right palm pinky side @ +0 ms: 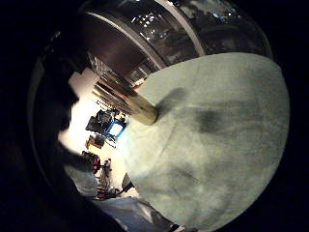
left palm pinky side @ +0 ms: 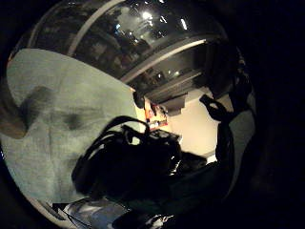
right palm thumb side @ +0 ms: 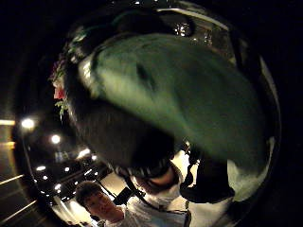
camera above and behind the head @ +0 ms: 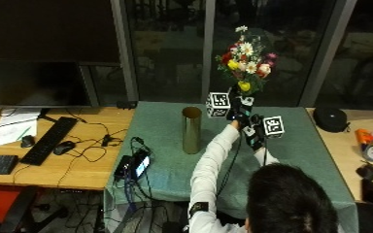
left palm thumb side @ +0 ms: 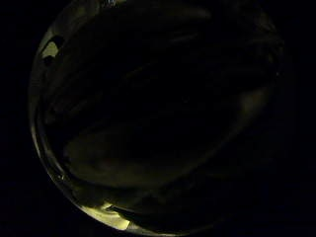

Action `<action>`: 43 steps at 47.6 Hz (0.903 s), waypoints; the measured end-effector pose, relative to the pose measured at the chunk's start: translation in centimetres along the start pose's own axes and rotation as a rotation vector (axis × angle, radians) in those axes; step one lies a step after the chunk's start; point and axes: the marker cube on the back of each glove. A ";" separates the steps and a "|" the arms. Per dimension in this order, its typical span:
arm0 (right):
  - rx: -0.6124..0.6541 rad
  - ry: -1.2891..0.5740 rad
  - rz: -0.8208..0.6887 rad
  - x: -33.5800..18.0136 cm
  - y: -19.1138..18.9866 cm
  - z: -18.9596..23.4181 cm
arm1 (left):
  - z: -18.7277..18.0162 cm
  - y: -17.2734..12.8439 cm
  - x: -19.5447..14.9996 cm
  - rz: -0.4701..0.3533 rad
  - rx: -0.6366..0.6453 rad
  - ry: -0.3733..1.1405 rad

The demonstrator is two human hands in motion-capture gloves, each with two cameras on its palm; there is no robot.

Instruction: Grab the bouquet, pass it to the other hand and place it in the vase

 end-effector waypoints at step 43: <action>0.003 -0.003 -0.058 1.7 2.0 -2.7 | -17.8 -10.8 7.9 0.015 0.719 -0.242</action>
